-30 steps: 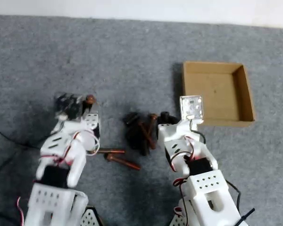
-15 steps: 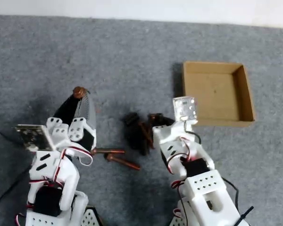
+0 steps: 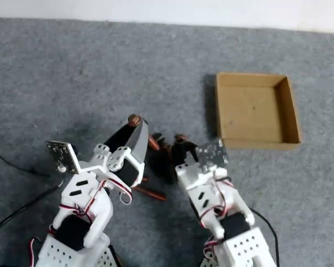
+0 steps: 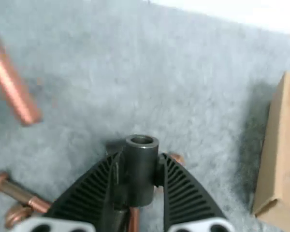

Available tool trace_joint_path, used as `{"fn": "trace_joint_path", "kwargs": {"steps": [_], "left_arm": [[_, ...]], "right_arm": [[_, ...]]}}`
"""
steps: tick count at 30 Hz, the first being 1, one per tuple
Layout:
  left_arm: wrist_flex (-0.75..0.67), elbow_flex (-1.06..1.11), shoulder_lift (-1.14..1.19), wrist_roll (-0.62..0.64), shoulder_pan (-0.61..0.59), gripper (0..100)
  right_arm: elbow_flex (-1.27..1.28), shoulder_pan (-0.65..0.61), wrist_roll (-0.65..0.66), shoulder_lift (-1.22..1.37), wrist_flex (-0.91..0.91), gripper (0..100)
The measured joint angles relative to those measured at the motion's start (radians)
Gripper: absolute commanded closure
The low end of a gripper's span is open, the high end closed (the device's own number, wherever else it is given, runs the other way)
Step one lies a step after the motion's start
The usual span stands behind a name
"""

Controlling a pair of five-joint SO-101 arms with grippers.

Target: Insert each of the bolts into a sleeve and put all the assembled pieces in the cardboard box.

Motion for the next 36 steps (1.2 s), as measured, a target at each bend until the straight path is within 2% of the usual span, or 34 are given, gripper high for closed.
{"fn": "trace_joint_path", "kwargs": {"steps": [3,7,11,16,21,24,29,36], "left_arm": [[-0.005,0.000,0.000,0.000,0.002,100],[-0.008,0.000,0.000,0.000,0.037,100],[-0.008,0.000,0.000,0.000,0.112,100],[-0.008,0.008,0.000,0.000,0.120,100],[-0.014,0.095,0.000,0.000,0.118,100],[-0.074,0.140,0.002,0.000,0.092,100],[-0.183,0.144,0.000,0.000,0.048,100],[-0.206,0.144,0.000,0.002,0.054,100]], "right_arm": [[0.008,-0.029,0.063,-0.175,0.121,99.4],[0.006,-0.077,0.150,-0.199,0.230,99.4],[0.005,-0.094,0.173,-0.210,0.250,99.4],[0.003,-0.098,0.180,-0.224,0.287,99.4],[0.003,-0.103,0.180,-0.226,0.287,99.4],[0.003,-0.101,0.180,-0.226,0.287,99.4],[0.003,-0.101,0.180,-0.226,0.287,99.4],[0.000,-0.106,0.180,-0.226,0.287,99.4]]}}
